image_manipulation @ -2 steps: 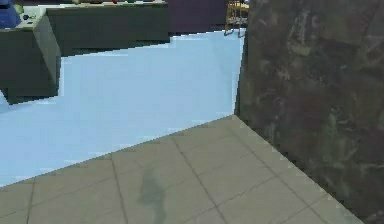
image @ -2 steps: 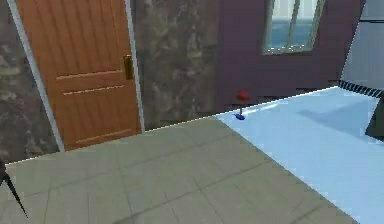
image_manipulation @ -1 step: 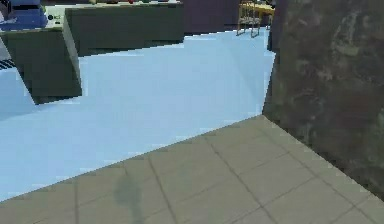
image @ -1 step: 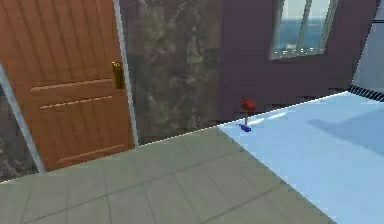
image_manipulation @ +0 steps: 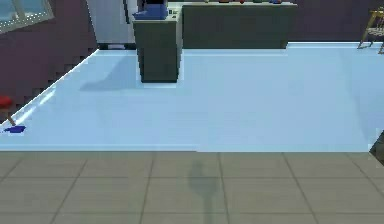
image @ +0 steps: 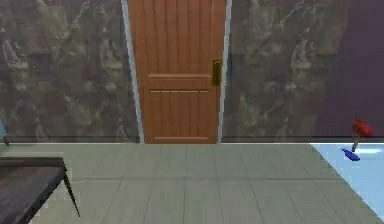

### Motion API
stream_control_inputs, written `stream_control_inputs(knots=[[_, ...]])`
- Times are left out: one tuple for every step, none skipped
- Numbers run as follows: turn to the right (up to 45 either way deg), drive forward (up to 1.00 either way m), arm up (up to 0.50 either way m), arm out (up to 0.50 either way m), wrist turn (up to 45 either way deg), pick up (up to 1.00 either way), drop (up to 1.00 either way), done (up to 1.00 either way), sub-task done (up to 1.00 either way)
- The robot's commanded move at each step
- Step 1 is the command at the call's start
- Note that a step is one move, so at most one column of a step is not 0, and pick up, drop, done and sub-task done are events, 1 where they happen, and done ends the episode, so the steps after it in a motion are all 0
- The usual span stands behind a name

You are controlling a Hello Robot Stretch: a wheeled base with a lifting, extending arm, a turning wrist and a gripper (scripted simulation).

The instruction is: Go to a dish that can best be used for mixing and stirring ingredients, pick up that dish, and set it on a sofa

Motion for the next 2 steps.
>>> stream_control_inputs(knots=[[0.0, 1.00, 0.00, 0.00, 0.0, 0.00, 0.00, 0.00, 0.00], [-30.0, 0.00, 0.00, 0.00, 0.0, 0.00, 0.00, 0.00, 0.00]])
